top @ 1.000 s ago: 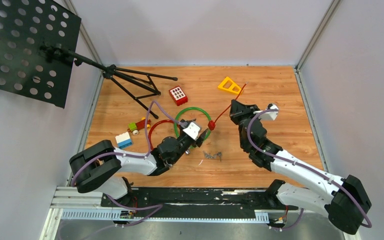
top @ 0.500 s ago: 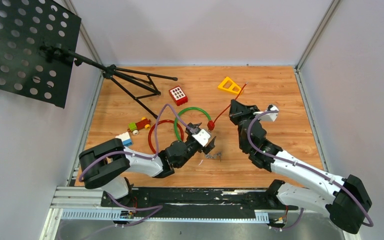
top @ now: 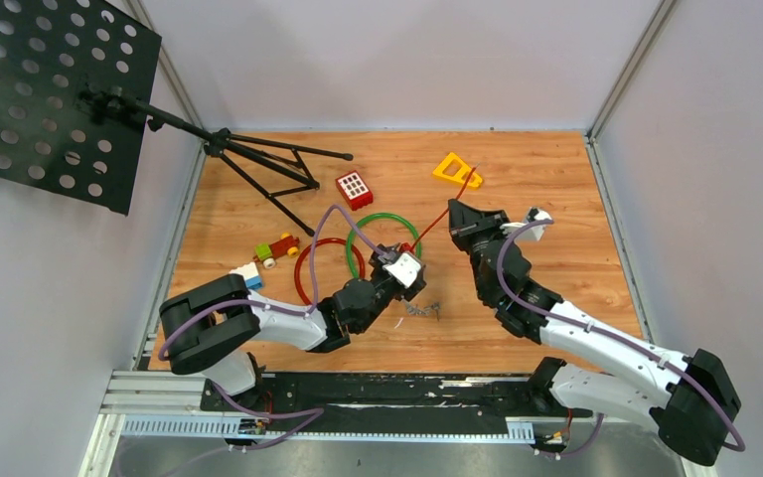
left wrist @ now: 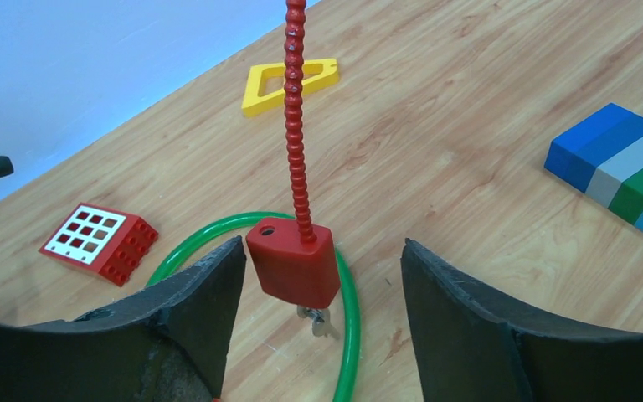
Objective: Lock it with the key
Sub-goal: Lock the lock.
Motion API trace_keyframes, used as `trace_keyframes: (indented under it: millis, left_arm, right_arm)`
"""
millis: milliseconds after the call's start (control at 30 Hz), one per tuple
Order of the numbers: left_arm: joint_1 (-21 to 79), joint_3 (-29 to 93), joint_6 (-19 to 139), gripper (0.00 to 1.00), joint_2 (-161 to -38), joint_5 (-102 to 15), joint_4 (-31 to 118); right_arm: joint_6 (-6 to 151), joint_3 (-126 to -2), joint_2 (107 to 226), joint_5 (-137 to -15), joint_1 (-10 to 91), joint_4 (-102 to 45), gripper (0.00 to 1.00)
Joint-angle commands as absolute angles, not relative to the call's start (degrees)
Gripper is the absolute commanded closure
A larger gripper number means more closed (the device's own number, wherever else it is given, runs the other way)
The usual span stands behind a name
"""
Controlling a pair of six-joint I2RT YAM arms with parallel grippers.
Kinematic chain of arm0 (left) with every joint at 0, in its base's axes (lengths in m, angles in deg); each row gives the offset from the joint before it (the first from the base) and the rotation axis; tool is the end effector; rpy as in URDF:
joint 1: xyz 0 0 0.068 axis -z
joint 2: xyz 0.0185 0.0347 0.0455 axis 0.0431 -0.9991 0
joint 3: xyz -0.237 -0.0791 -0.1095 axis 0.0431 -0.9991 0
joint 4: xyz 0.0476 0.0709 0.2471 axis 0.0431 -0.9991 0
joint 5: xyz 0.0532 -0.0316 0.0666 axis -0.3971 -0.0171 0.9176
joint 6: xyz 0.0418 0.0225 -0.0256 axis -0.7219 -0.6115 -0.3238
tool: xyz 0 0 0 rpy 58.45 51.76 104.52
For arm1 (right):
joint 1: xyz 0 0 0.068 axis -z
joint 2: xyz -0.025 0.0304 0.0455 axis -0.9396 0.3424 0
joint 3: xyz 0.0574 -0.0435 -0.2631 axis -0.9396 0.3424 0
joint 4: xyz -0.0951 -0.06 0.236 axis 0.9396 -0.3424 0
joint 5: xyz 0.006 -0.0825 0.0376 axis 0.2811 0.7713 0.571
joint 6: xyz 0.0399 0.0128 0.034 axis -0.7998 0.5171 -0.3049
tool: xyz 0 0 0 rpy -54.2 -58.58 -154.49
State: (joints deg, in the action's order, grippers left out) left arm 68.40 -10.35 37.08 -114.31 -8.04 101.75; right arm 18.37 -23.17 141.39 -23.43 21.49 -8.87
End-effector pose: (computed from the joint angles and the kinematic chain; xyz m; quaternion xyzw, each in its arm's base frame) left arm 0.1370 -0.2665 0.1963 0.2932 0.6404 -0.1709 0.6890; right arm 0.1657 0.1493 0.2951 0.3359 0.6335 0.3655 0.5935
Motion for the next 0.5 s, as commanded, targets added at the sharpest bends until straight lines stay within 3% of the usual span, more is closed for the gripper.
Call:
trace_keyframes:
  millis: [0, 367, 467]
  left_arm:
    - [68.7, -8.5, 35.5, 0.29, -114.5, -5.3, 103.0]
    - [68.7, -8.5, 35.3, 0.96, -113.7, -3.3, 101.1]
    - [68.8, -8.7, 34.3, 1.0, -113.5, -3.2, 100.8]
  right_arm:
    - [16.1, -25.5, 139.1, -24.9, 20.6, -7.1, 1.0]
    - [17.4, -25.1, 136.6, -25.1, 20.3, -7.5, 1.0]
    - [19.7, -25.3, 136.4, -25.6, 20.3, -7.2, 1.0]
